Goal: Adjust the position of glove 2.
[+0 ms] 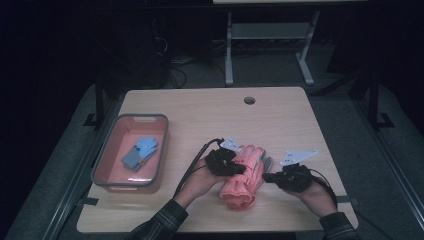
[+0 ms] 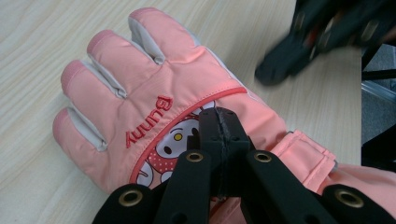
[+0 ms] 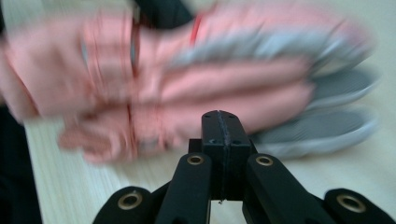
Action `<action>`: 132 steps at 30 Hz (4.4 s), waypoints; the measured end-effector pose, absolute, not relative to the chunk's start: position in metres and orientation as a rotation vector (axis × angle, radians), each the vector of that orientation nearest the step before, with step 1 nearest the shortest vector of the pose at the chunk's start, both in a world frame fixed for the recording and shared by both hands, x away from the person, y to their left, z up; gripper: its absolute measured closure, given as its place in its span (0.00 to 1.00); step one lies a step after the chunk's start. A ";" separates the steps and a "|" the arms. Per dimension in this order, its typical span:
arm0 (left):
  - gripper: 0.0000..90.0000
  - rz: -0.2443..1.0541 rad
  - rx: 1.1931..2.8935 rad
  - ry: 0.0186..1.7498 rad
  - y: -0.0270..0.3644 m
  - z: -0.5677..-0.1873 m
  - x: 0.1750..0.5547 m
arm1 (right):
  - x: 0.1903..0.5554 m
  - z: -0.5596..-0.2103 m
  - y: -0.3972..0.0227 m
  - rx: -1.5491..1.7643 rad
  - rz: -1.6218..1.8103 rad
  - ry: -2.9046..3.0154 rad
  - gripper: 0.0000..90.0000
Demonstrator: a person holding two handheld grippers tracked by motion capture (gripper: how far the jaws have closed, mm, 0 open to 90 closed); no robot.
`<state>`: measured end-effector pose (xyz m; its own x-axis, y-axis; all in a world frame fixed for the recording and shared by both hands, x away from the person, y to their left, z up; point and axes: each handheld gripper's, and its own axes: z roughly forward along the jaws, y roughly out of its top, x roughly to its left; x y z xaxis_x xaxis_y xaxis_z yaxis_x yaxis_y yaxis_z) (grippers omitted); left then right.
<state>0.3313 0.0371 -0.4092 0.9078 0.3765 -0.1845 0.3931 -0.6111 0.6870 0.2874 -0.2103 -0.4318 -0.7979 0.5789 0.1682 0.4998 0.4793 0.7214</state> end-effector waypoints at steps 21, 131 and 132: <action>0.93 -0.035 2.275 0.513 0.031 -0.409 0.325 | 0.313 -0.417 -0.176 0.872 1.143 2.606 1.00; 0.76 -0.063 2.087 0.709 0.144 -0.357 0.361 | 0.315 -0.482 -0.242 1.151 1.026 2.383 0.11; 0.76 -0.055 2.090 0.713 0.148 -0.354 0.362 | 0.315 -0.482 -0.242 1.151 1.026 2.383 0.11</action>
<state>0.3622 0.1477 -0.3545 0.8327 0.4674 -0.2970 0.5075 -0.4294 0.7471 0.3147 -0.2425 -0.4822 -0.6332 0.7732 0.0356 0.5573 0.4235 0.7142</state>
